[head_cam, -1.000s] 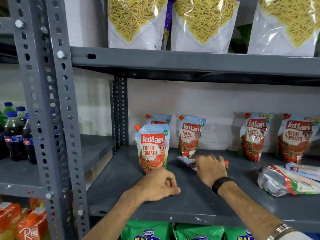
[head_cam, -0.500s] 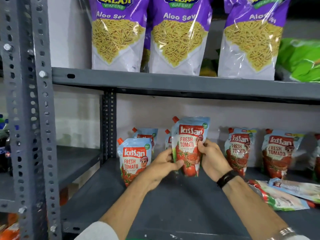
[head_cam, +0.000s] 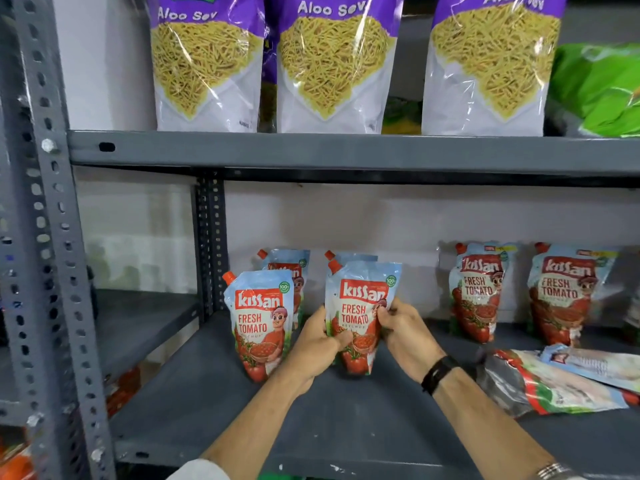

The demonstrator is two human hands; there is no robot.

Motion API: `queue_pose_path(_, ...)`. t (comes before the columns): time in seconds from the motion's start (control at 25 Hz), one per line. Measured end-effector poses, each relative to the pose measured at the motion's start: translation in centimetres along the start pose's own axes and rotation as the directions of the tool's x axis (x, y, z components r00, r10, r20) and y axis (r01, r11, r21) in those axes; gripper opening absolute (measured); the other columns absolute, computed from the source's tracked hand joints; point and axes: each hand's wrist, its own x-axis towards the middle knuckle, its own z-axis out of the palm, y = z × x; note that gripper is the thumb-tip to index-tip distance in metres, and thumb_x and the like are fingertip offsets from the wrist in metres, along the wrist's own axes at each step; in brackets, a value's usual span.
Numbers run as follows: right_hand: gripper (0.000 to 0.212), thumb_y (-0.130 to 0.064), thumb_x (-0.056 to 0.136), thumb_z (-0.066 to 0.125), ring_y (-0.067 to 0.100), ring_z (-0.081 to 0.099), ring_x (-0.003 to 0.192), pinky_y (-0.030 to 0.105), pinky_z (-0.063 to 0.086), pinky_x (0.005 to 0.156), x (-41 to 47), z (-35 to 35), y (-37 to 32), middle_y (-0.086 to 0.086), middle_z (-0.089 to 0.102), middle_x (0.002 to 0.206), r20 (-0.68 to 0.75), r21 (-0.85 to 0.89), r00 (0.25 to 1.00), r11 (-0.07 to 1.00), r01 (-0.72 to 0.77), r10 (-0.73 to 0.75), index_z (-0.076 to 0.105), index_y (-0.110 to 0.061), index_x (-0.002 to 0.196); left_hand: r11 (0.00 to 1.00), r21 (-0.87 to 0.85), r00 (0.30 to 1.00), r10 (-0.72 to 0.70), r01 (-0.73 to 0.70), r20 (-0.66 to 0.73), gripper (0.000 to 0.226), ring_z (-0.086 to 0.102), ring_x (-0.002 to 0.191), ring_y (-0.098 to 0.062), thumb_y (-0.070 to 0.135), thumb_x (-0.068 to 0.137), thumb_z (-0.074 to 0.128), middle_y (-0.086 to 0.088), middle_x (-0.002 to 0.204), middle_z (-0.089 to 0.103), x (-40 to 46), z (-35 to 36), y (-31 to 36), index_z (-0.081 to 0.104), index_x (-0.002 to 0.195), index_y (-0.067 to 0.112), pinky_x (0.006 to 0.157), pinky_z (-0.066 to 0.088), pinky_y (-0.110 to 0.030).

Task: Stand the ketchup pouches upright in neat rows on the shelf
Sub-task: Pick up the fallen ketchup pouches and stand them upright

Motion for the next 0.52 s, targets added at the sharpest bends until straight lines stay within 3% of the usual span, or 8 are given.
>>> queue_pose_path(0.16,0.034,-0.003,0.106,0.04,0.027,0.068,0.119,0.045,0.053,0.1,-0.8,-0.6,1.6,0.01,0.074,0.124,0.007,-0.029,1.0,0.999,-0.024,0.024,0.065,-0.012,0.127,0.999,0.026,1.0,-0.023,0.022,0.02,0.05,0.062,0.118,-0.004,-0.003,0.094,0.062,0.011,0.125,0.069,-0.5,0.1,-1.8,0.055,0.135,0.026,0.091,0.053,-0.022)
queue_pose_path(0.44,0.032,-0.01,0.107,0.04,0.024,0.066,0.12,0.046,0.051,0.104,-1.2,-0.2,2.0,0.007,0.072,0.127,-0.028,-0.042,0.998,0.997,-0.061,0.06,0.064,-0.017,0.127,0.997,0.032,0.998,-0.064,0.064,0.024,0.052,0.057,0.128,-0.012,0.001,0.096,0.061,0.005,0.136,0.065,-0.6,0.2,-2.2,0.051,0.14,0.025,0.113,0.047,-0.044)
queue_pose_path(0.52,0.032,-0.009,0.107,0.039,0.023,0.066,0.12,0.044,0.052,0.103,-1.4,-0.2,2.3,0.005,0.073,0.127,-0.026,-0.041,0.997,0.997,-0.071,0.07,0.065,-0.019,0.125,0.997,0.03,0.997,-0.073,0.072,0.028,0.049,0.058,0.128,-0.013,0.001,0.096,0.062,0.004,0.134,0.066,-0.7,0.1,-2.3,0.052,0.137,0.025,0.112,0.047,-0.043)
